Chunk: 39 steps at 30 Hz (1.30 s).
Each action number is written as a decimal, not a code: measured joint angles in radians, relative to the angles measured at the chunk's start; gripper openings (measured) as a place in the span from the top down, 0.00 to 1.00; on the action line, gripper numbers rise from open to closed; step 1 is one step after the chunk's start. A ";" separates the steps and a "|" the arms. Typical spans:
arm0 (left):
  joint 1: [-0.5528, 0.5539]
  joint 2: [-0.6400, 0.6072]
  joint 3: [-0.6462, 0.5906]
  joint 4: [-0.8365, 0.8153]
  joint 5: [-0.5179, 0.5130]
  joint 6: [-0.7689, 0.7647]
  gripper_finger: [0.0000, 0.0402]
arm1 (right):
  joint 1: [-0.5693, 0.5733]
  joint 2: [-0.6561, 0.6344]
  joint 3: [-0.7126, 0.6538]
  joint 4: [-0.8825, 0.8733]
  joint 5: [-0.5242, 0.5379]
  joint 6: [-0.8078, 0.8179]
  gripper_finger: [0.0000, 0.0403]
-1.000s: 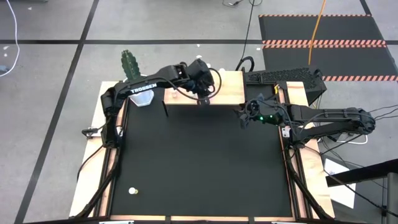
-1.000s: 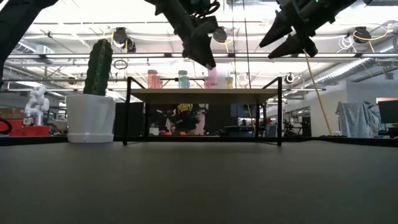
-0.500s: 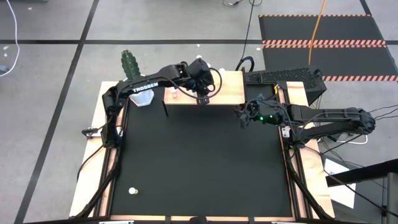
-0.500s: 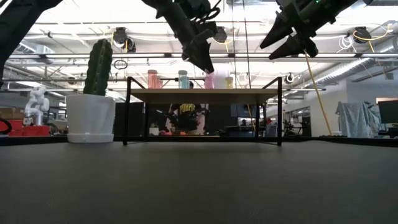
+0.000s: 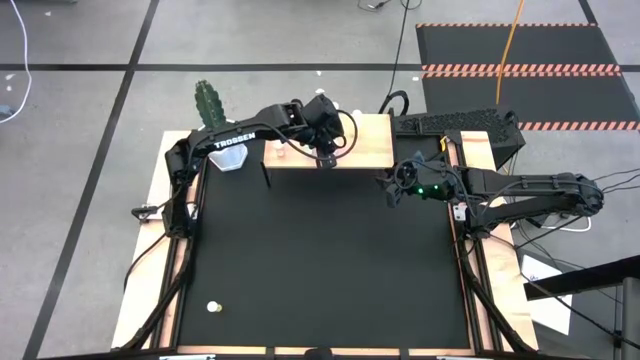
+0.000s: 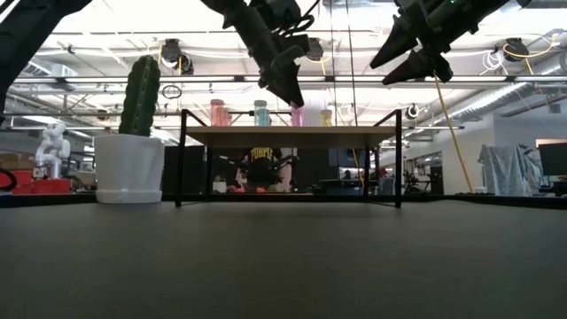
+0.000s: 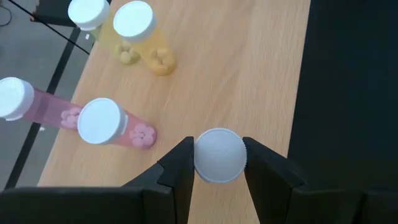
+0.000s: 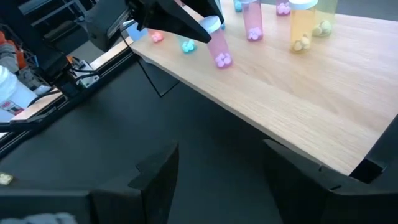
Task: Pick and place medicine bottles onto shelf by color
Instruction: Put the pink pill bottle aligned with the other pink pill bottles on the shelf, then put the yellow pill bottle aligned with the other yellow pill bottles on the shelf
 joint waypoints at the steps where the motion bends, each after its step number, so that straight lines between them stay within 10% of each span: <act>1: 0.000 0.000 0.000 0.000 0.000 0.000 0.68 | 0.000 0.000 0.000 0.000 0.000 0.000 0.45; 12: 0.000 0.002 0.000 0.016 0.002 -0.023 0.65 | 0.000 0.000 0.000 0.000 -0.041 0.001 0.45; 24: 0.000 0.002 -0.002 0.013 0.003 -0.023 0.34 | 0.000 0.000 0.000 0.000 -0.053 0.015 0.45; 39: -0.043 -0.241 -0.002 -0.087 -0.004 -0.122 0.19 | -0.001 0.001 0.000 0.032 -0.104 0.015 0.45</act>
